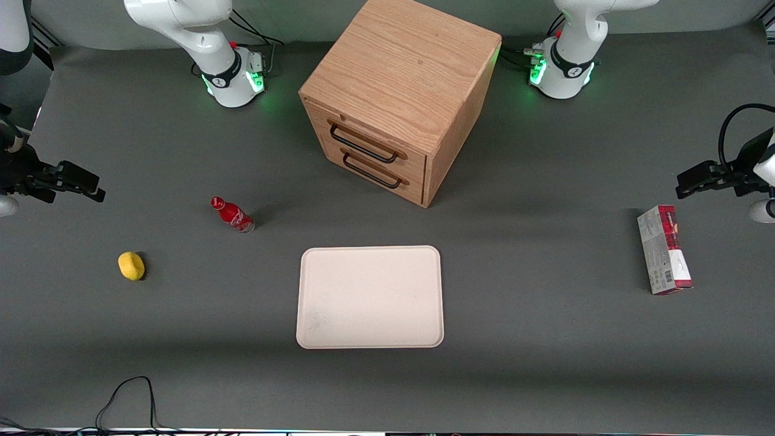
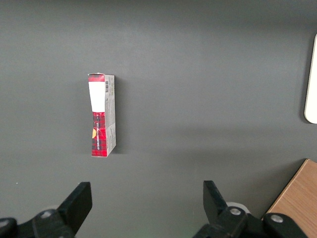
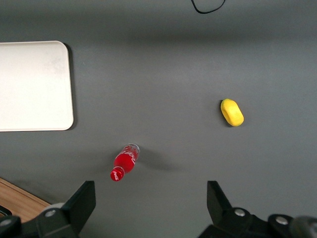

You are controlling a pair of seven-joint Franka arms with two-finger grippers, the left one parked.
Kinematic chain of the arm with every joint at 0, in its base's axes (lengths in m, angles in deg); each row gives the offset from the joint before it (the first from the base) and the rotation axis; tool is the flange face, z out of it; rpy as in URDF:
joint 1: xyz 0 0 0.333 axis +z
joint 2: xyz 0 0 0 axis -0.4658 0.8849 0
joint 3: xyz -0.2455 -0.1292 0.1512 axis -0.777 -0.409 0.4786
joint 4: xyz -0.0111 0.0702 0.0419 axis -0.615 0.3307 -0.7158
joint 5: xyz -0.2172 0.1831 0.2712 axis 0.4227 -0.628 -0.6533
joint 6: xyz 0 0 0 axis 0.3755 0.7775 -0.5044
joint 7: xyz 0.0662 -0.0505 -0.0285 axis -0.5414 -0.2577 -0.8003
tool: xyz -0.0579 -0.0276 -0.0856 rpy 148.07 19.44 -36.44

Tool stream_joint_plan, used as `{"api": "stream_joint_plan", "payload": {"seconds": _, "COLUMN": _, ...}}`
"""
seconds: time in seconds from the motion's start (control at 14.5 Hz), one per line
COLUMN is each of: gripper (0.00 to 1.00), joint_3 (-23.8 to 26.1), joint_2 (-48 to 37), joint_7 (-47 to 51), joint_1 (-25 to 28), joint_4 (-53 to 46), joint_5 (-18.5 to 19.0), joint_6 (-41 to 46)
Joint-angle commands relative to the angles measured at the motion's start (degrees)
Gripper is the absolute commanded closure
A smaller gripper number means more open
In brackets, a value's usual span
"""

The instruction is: Open upper drawer

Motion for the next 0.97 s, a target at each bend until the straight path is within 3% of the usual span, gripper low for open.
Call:
{"api": "stream_joint_plan", "payload": {"seconds": 0.0, "gripper": 0.00, "joint_3": -0.72, "joint_2": -0.37, "joint_7": 0.22, "joint_1": 0.87, "joint_4": 0.15, "joint_5": 0.01, "joint_6": 0.54}}
{"api": "stream_joint_plan", "payload": {"seconds": 0.28, "gripper": 0.00, "joint_3": -0.63, "joint_2": 0.42, "joint_7": 0.31, "joint_1": 0.96, "joint_4": -1.16, "joint_5": -0.25, "joint_6": 0.63}}
{"api": "stream_joint_plan", "payload": {"seconds": 0.48, "gripper": 0.00, "joint_3": 0.25, "joint_2": 2.09, "joint_7": 0.22, "joint_1": 2.10, "joint_4": -3.35, "joint_5": -2.62, "joint_6": 0.71}}
{"api": "stream_joint_plan", "payload": {"seconds": 0.9, "gripper": 0.00, "joint_3": 0.34, "joint_2": 6.57, "joint_7": 0.22, "joint_1": 14.48, "joint_4": -9.07, "joint_5": -2.89, "joint_6": 0.89}}
